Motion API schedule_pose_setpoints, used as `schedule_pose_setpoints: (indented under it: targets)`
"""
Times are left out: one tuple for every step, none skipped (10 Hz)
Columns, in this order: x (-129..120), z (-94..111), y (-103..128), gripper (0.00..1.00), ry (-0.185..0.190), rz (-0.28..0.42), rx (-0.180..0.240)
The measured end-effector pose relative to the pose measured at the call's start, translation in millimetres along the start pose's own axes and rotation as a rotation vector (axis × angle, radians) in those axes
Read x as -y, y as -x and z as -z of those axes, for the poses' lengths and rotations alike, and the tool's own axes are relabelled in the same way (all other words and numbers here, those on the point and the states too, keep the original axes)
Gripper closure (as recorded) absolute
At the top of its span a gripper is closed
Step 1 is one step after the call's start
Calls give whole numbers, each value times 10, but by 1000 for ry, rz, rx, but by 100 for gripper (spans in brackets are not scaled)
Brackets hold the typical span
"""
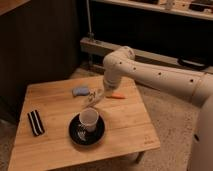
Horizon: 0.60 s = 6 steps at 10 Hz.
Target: Stand the bottle upright
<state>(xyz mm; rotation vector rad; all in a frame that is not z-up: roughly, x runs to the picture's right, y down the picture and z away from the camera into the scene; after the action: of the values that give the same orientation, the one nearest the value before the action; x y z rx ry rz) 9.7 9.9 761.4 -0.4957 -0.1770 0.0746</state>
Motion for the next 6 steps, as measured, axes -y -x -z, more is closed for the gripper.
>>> schedule_pose_setpoints:
  targets:
    - [1, -4, -14, 62, 1, -1, -4]
    - [0, -14, -27, 62, 3, -3, -8]
    - [-2, -29, -36, 62, 7, -4, -11]
    - [-4, -38, -46, 62, 10, -5, -14]
    - [-5, -44, -42, 62, 12, -5, -15]
    - [-6, -49, -34, 62, 15, -5, -15]
